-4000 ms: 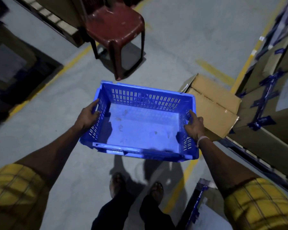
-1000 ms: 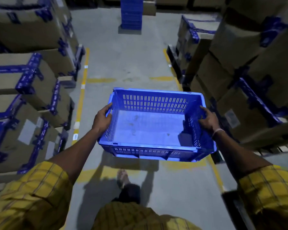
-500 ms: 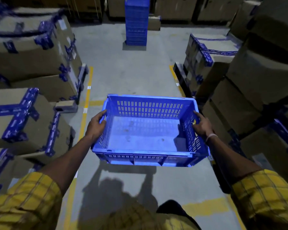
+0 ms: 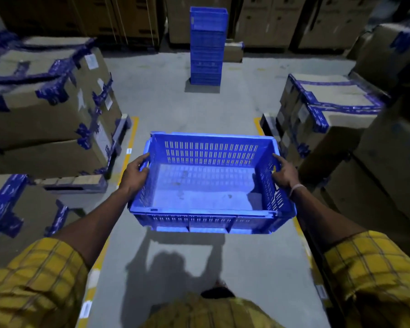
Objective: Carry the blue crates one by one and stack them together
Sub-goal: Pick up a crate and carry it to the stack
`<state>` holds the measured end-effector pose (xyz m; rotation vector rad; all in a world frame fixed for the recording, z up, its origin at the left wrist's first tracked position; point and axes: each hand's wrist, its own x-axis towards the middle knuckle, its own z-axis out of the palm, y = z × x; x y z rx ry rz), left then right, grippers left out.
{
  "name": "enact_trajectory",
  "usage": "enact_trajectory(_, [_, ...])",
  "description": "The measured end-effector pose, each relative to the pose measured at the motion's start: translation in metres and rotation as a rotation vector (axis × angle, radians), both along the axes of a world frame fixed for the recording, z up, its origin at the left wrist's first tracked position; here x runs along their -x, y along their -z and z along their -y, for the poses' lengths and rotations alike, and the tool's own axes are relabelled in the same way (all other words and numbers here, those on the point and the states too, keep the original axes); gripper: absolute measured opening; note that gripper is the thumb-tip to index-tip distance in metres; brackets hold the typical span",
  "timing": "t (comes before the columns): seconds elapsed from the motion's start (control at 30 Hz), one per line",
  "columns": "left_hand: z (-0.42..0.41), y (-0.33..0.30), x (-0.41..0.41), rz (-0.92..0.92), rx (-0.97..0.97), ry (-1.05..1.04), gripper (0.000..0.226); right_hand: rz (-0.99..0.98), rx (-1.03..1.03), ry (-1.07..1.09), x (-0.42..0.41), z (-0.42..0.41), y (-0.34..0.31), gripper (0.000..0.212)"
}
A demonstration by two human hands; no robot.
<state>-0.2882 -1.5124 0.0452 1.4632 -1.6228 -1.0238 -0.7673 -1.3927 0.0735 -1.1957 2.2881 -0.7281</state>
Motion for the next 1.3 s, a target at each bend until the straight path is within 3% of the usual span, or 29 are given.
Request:
enact_trajectory(0.27, [0.158, -0.017, 0.05, -0.04, -0.001, -0.055, 0.053, -0.013, 0.024, -0.094, 0.06, 0.168, -0.044, 0.063])
enact_trajectory(0.73, [0.529, 0.007, 0.125, -0.083, -0.07, -0.078, 0.053, -0.03, 0.04, -0.113, 0.124, 0.537, -0.031, 0.063])
enact_trajectory(0.93, [0.685, -0.029, 0.155, -0.003, -0.058, -0.066, 0.051, 0.004, 0.078, -0.054, 0.151, 0.681, -0.044, 0.059])
enact_trajectory(1.3, [0.971, -0.079, 0.267, -0.089, -0.038, -0.095, 0.047, -0.001, 0.102, -0.066, 0.261, 0.986, -0.053, 0.068])
